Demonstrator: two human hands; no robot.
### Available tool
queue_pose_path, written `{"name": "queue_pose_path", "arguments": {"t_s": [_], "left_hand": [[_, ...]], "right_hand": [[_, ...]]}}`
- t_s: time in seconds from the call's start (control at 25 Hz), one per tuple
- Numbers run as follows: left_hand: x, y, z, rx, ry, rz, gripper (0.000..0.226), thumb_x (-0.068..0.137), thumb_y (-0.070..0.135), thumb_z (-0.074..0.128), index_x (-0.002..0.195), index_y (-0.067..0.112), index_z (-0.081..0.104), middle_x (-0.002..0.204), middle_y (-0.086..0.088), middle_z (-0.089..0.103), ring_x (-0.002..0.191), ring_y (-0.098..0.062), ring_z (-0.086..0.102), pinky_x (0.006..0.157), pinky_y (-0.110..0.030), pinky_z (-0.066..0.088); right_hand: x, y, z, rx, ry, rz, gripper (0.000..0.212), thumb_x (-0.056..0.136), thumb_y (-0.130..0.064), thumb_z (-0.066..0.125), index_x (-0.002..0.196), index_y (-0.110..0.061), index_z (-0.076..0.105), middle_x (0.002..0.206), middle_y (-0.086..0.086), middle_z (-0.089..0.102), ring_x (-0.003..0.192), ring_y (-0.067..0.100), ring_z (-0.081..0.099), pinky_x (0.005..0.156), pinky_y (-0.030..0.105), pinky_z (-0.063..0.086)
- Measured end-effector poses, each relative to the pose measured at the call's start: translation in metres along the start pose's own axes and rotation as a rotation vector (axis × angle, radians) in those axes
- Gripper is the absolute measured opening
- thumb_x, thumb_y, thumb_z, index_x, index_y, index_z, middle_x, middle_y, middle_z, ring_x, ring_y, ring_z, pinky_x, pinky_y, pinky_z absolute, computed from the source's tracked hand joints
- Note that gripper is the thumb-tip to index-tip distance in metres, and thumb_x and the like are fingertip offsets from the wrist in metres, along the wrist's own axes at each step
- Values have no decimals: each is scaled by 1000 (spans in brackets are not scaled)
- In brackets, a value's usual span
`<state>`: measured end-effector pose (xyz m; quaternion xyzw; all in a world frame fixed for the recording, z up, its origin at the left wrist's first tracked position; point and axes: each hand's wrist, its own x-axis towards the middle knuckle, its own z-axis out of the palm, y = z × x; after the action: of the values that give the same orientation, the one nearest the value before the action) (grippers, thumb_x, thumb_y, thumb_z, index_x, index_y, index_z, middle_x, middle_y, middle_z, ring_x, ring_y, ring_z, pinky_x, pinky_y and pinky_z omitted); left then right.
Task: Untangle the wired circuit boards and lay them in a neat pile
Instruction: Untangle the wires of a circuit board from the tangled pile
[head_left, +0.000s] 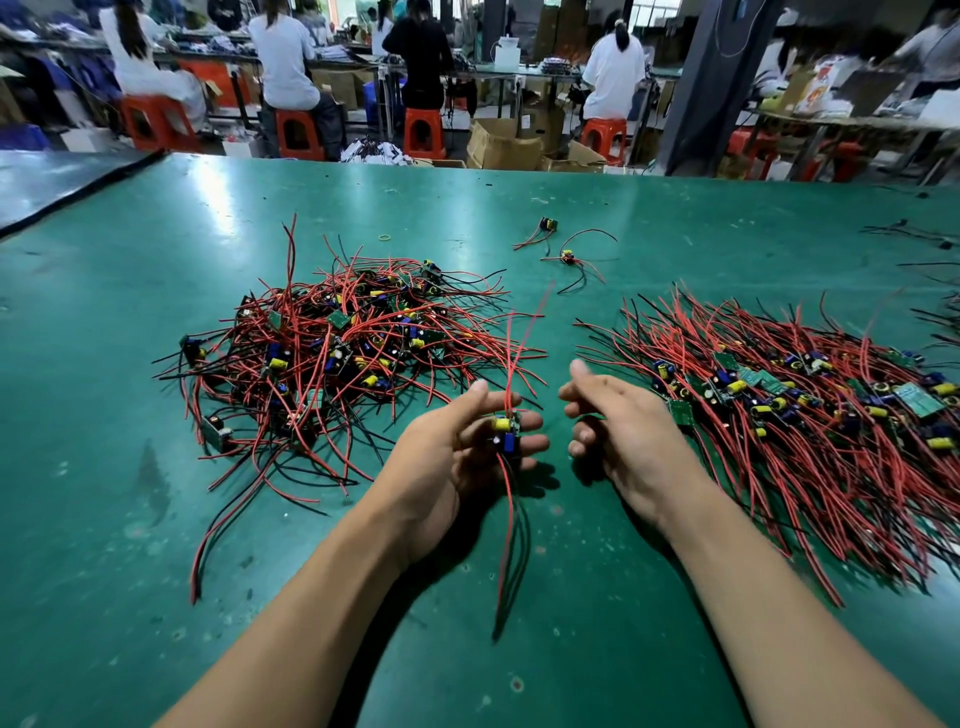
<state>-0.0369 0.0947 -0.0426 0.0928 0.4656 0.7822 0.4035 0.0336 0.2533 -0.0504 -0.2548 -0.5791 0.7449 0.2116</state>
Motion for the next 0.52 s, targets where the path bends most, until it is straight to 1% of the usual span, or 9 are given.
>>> {"name": "queue_pose_path", "arguments": {"t_s": [0.12,0.16,0.2,0.24,0.32,0.36,0.4,0.48,0.52], "left_hand": [[0,1,-3,-76,-35,50,36,87,12,57,122,4,58,114,-14,72,97,-23,72,84,-34,57],[1,2,-4,-69,-38,78,37,85,11,58,122,5,59,116,-11,71,97,-20,72,81,-31,57],[1,3,-5,-55,-41,101,36,85,13,59,121,9,61,118,-6,71,93,-15,72,75,-26,58],[2,4,-5,-46,-36,118,34,86,16,59,120,12,63,119,0,71,86,-10,70,67,-22,56],[2,6,-7,-30,4,136,30,87,22,62,116,18,69,117,6,71,75,-5,62,58,-17,51],[3,7,-7,-16,30,141,31,85,26,64,114,21,72,115,6,70,74,-5,58,59,-18,49],[3,6,-9,-7,46,138,32,83,31,66,113,23,73,114,4,68,78,-8,55,65,-21,47],[3,6,-9,-18,51,122,38,78,36,70,114,25,73,115,-2,64,88,-15,50,77,-30,42],[2,5,-10,-24,55,126,40,76,35,72,114,25,73,113,2,65,88,-14,49,75,-29,39]], "right_hand": [[-6,7,5,-415,-31,-243,11,93,-18,69,82,-17,66,68,-1,59,44,15,48,47,27,41],[-8,8,7,-530,-44,-308,8,90,-16,71,84,-18,66,70,-2,62,47,14,49,49,26,43],[-11,8,8,-576,-81,-336,8,87,-16,75,84,-18,67,71,-3,64,51,13,49,51,24,44],[-15,8,10,-551,-143,-315,12,82,-20,80,84,-18,68,70,-2,65,53,12,49,52,22,44],[-23,9,16,-362,-275,-175,29,71,-32,88,81,-14,68,65,7,61,53,13,50,49,21,47],[-25,9,20,-296,-317,-109,37,67,-38,90,81,-12,68,64,10,60,53,14,51,49,23,49],[-27,9,23,-270,-334,-79,42,66,-45,89,81,-12,69,64,9,59,52,13,50,48,24,48],[-27,9,29,-251,-315,-112,50,68,-60,82,80,-14,71,66,5,58,52,10,47,45,20,40],[-25,9,32,-220,-288,-124,53,69,-66,78,79,-14,72,68,4,58,51,10,47,43,20,36]]}}
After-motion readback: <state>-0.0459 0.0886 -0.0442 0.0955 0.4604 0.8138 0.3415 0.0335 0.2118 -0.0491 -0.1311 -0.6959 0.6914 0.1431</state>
